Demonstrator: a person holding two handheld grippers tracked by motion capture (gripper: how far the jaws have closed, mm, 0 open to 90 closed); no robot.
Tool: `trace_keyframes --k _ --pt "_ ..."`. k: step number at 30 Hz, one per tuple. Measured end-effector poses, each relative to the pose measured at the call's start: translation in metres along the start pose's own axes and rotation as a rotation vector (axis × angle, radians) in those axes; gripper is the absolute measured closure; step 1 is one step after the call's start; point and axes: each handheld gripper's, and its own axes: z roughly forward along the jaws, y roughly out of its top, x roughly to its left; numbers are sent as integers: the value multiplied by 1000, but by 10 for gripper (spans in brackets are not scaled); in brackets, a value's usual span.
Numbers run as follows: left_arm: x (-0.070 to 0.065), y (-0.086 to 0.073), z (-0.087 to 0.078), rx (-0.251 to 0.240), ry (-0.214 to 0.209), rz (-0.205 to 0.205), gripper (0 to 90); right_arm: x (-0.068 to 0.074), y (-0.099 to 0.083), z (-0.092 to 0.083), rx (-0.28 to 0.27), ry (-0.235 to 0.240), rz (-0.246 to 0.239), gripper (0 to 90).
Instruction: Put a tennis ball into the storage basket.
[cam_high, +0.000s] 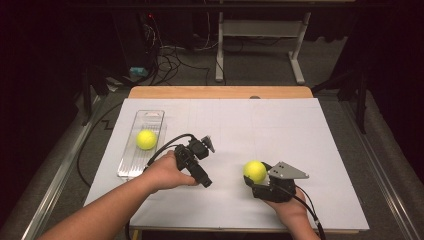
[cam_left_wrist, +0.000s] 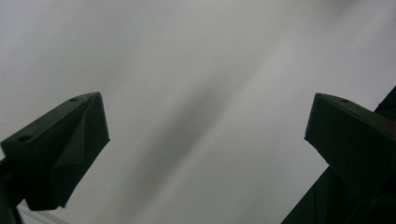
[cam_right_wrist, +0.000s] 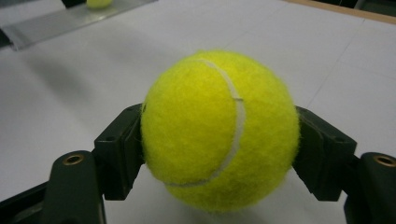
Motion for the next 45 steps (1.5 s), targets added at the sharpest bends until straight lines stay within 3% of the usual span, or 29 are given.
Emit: trace_keyframes --k 2,10,30,45 --pt "0 0 -2 -2 3 0 6 1 -3 -3 16 -14 -28 272" --pt "0 2 -9 -11 6 -7 6 2 -5 -4 11 -11 -32 272" --pt "-30 32 -30 -23 23 59 6 34 1 4 -40 86 -62 272" --pt "-54 52 -19 -18 -22 106 6 55 4 10 -55 135 -91 272"
